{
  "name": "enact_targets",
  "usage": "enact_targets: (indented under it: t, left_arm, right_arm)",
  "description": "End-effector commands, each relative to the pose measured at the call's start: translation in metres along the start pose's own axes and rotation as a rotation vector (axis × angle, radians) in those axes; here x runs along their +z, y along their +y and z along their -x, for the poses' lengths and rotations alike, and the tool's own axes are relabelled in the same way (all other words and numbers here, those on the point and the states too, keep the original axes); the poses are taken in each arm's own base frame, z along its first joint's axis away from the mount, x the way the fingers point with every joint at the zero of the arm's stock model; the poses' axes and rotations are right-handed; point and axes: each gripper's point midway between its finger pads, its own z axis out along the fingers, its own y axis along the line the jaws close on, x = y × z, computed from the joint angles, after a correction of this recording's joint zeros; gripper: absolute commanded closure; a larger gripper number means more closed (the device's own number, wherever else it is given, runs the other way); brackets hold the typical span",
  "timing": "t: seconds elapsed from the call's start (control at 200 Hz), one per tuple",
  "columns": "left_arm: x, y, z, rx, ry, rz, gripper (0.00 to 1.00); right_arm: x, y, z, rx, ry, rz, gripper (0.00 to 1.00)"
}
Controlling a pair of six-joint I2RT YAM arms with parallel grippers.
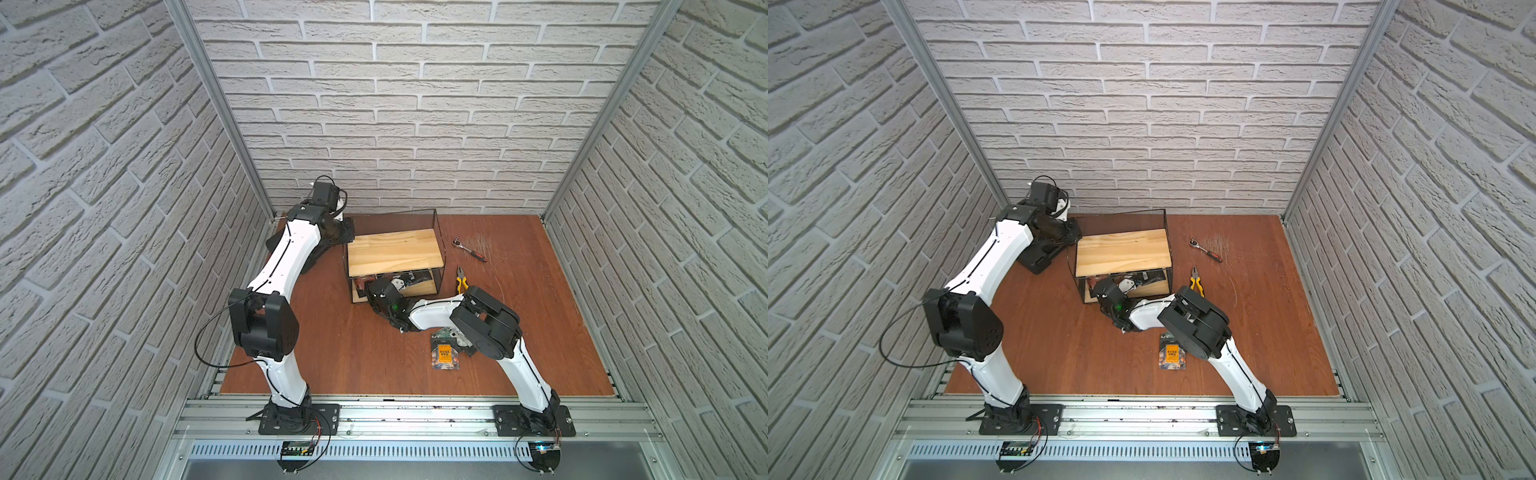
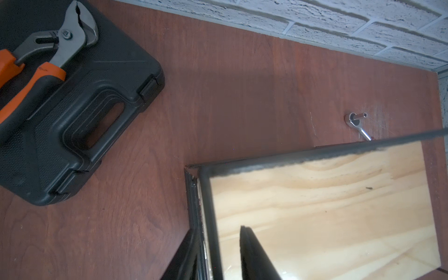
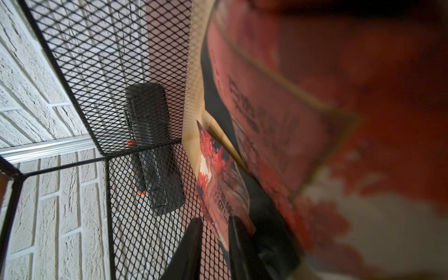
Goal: Remove the tea bags from the shelf
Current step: Pick up the tea bag from the shelf.
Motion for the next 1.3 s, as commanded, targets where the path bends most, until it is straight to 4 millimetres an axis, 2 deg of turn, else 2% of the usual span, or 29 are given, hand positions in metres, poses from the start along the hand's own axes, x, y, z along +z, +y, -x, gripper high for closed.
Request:
enact_targets:
  t: [0.0, 0.18, 0.48, 0.625, 0.76, 0.875, 1.0, 1.09, 1.195, 1.295]
  left_arm:
    - [0.007, 0.003, 0.001, 0.012, 0.012, 0.003, 0.67]
    - [0.008, 0.004, 0.001, 0.011, 0.016, 0.003, 0.67]
    - [0.007, 0.005, 0.002, 0.013, 0.014, 0.004, 0.67]
    - [0.007, 0.005, 0.002, 0.014, 0.014, 0.005, 0.67]
    - [0.007, 0.005, 0.002, 0.016, 0.015, 0.005, 0.67]
    - [0.008, 0.004, 0.003, 0.013, 0.014, -0.001, 0.67]
    - [0.006, 0.003, 0.005, 0.017, 0.009, -0.002, 0.67]
    - [0.006, 0.004, 0.005, 0.017, 0.009, 0.001, 0.67]
    - [0.006, 0.004, 0.005, 0.020, 0.009, 0.000, 0.67]
    - [0.006, 0.003, 0.004, 0.020, 0.010, -0.001, 0.67]
  right_arm:
    - [-0.012, -0.030, -0.005, -0.030, 0.003, -0.115, 0.74]
    - [-0.021, -0.034, -0.005, -0.035, 0.005, -0.134, 0.74]
    - [-0.026, -0.026, -0.004, -0.040, 0.011, -0.115, 0.74]
    - [-0.030, -0.007, -0.005, -0.031, 0.018, -0.065, 0.72]
    - [-0.044, 0.015, -0.007, -0.012, 0.035, -0.031, 0.70]
    - [-0.055, 0.023, -0.009, 0.008, 0.052, -0.011, 0.68]
    - [-0.068, 0.016, -0.014, 0.016, 0.080, -0.032, 0.64]
    - [-0.073, 0.000, -0.020, 0.027, 0.106, -0.060, 0.60]
    - [-0.072, -0.015, -0.027, 0.036, 0.128, -0.088, 0.55]
    - [-0.066, -0.021, -0.032, 0.038, 0.138, -0.096, 0.52]
